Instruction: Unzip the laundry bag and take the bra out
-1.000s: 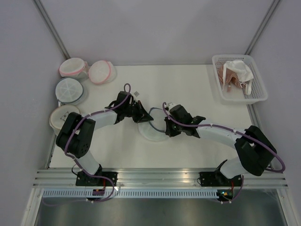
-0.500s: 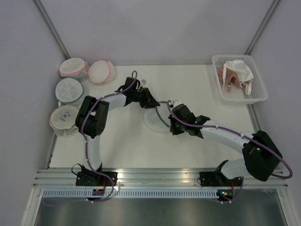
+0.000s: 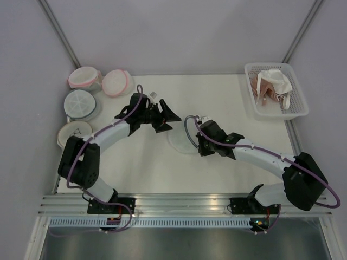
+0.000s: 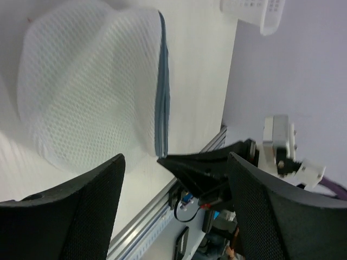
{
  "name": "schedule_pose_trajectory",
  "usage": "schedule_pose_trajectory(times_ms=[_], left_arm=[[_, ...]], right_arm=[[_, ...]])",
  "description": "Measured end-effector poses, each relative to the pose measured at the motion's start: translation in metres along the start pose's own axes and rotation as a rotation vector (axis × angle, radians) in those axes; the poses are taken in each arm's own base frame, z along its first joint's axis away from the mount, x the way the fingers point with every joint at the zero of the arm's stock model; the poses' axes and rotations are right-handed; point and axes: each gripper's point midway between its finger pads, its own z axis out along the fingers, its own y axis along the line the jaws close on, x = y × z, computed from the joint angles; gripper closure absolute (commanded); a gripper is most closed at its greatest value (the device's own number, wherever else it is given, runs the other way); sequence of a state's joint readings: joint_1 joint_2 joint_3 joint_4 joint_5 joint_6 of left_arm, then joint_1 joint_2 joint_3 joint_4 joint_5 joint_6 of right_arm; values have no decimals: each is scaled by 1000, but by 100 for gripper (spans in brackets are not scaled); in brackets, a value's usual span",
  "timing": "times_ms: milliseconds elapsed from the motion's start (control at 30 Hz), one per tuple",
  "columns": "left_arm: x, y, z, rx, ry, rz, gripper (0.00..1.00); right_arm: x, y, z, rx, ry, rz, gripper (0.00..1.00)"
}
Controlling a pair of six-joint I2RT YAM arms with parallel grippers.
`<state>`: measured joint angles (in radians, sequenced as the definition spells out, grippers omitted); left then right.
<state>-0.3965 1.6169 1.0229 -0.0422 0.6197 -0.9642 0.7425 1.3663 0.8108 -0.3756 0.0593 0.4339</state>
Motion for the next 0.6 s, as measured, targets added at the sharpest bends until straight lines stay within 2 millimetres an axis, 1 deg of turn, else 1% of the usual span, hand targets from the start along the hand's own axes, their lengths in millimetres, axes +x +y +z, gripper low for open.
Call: schedule_pose_trajectory(times_ms=[67,100,167,233,300,367,467,567,600], left_arm=[[20,-7,-6,-6,-2,24,19],[30,-10,-6,-8,5,32,18],[52,-12,1,-22,34,46,18],[70,-11,10,-38,74,49,18],[80,-7,18,-58,97,44,18],[85,1,27,-87,110,32,18],[85,13,39,-136,104,17,19],[81,15,46,-150,96,12,24],[79,14,48,-152,89,12,31]], right_arm=[[-4,3,-4,-14,-18,1,99],[-7,5,-6,-27,-30,2,100],[-15,11,-12,-59,-62,3,100],[-22,20,-17,-102,-91,4,100],[-28,26,-22,-137,-115,3,100],[-33,33,-26,-171,-135,0,100],[-34,38,-30,-206,-141,-5,100],[-32,41,-32,-231,-142,-13,100],[-31,42,-32,-236,-140,-16,100]])
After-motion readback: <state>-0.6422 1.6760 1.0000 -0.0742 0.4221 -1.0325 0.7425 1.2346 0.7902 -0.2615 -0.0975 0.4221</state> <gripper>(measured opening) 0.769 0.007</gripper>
